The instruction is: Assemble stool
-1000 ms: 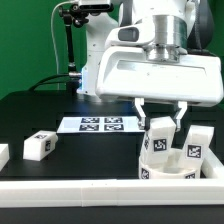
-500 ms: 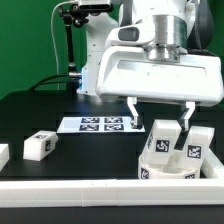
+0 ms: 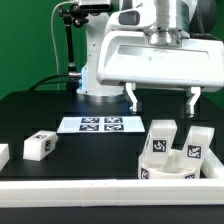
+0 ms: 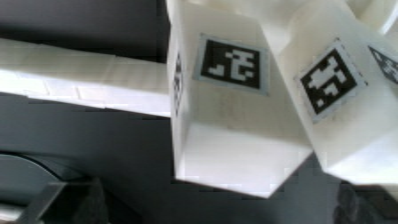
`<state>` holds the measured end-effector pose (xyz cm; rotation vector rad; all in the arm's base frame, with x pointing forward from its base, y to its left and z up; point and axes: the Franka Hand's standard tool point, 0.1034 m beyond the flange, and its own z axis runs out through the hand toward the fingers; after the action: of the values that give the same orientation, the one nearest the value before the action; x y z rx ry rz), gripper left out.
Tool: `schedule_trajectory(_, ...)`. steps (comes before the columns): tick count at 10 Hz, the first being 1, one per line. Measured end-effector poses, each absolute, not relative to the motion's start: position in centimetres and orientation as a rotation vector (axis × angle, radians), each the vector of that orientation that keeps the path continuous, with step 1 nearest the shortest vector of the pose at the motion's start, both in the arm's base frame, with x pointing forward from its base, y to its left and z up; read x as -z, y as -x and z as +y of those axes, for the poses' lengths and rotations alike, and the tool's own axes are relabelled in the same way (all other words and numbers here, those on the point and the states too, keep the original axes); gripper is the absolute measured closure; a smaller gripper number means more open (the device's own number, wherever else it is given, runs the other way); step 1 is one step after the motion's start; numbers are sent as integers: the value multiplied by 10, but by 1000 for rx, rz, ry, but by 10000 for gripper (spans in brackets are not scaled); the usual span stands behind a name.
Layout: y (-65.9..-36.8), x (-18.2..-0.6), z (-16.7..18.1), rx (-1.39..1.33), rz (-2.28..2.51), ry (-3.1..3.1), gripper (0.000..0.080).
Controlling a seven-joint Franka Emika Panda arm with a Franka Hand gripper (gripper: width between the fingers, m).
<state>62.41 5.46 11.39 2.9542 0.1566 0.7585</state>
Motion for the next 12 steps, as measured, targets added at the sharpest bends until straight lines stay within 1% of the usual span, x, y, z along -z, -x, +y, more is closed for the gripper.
schedule_trajectory(6,-624,-110,52,-673,148,-2977,151)
schedule_trajectory(7,-618,-106,50,-509,130,-3018,151)
schedule_trajectory(9,-615,-108,51,-223,104,-3069,151)
schedule_trajectory(10,-608,-110,51,-50,86,-3084,151)
schedule_trajectory(11,-607,-113,50,72,62,-3095,151)
schedule_trajectory(12,-607,-114,48,134,42,-3101,151)
